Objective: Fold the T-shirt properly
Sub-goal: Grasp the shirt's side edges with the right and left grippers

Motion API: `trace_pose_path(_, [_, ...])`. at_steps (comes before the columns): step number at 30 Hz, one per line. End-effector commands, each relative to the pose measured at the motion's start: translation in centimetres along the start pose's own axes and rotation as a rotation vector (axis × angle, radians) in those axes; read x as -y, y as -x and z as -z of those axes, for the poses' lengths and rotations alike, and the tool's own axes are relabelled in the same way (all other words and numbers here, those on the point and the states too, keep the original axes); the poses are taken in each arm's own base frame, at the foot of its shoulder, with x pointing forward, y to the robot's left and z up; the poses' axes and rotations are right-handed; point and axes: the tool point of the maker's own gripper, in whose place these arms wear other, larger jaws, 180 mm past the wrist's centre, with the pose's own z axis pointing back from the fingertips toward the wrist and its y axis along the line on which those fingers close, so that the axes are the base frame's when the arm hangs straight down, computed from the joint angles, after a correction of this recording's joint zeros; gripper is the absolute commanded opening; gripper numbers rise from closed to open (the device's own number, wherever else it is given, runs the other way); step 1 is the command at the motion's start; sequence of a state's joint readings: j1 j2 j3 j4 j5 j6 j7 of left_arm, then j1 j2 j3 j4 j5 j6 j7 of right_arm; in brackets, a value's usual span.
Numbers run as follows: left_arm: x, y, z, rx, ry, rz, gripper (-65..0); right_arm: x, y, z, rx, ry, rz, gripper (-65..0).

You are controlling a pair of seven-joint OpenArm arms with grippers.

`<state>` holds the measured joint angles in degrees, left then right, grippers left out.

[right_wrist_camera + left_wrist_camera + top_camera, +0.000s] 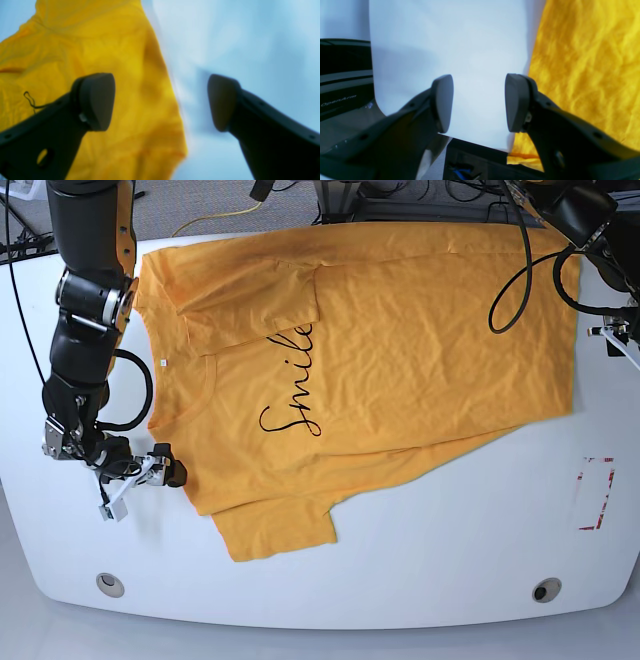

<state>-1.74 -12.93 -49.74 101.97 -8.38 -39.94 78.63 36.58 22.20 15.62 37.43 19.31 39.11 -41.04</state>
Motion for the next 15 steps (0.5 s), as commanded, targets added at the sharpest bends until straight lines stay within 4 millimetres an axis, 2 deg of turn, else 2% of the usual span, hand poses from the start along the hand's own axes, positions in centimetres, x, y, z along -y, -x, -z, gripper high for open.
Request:
trace_pose_path(1, [-0.9, -1.1, -0.7, 0.036, -0.026, 0.008, -34.3, 0.3, -2.8, -0.1, 0.079, -0.003, 0.004, -10.5])
trace_pose_path(5, [-1.0, -1.0, -0.7, 0.033, -0.031, 0.006, -34.3, 0.2, -3.1, 1.2, 0.102, -0.009, 0.027, -10.5])
trace_pose_path(10, [-1.2, -1.1, -0.7, 0.033, -0.035, 0.006, -34.3, 0.2, -2.1, 2.2, 0.130, -0.008, 0.063, -10.5])
trace_pose_path(15, [-1.2, -1.0, -0.7, 0.030, -0.036, 0.005, -34.3, -1.3, -0.2, 3.7, 0.088, -0.024, 0.034, -10.5])
